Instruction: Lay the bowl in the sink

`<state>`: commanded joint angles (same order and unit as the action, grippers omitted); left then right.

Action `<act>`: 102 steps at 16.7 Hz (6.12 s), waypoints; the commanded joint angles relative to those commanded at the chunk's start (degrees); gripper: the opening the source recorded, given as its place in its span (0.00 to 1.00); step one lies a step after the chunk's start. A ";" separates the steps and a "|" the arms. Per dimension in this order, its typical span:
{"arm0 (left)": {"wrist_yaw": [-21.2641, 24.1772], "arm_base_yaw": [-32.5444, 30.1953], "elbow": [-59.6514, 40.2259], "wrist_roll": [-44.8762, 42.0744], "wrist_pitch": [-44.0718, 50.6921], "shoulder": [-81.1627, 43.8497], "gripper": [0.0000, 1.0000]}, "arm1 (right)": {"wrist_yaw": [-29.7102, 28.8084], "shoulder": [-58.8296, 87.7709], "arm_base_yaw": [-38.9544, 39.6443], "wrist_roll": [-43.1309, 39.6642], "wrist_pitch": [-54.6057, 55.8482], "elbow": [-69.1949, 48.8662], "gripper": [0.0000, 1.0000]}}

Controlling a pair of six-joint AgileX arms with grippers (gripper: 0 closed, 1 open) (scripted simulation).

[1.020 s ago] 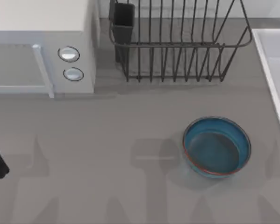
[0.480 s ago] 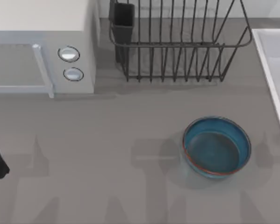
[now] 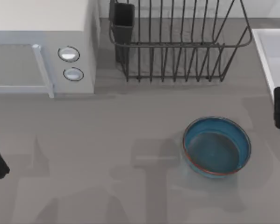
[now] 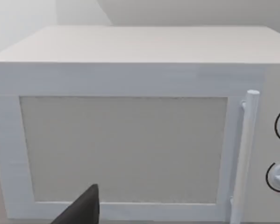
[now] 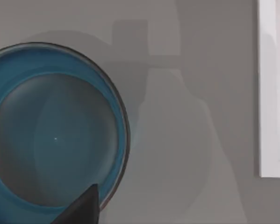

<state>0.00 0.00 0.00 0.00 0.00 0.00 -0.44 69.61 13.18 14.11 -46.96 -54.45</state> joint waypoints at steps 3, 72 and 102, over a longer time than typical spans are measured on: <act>0.00 0.00 0.00 0.00 0.00 0.00 1.00 | 0.09 14.00 2.94 2.90 -9.77 -11.29 1.00; 0.00 0.00 0.00 0.00 0.00 0.00 1.00 | 0.38 33.15 7.01 6.82 -33.80 -39.00 0.00; 0.00 0.00 0.00 0.00 0.00 0.00 1.00 | 29.14 16.11 -43.13 -13.02 98.62 20.31 0.00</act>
<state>0.00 0.00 0.00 0.00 0.00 0.00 28.71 85.72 -29.95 1.09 51.66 -34.13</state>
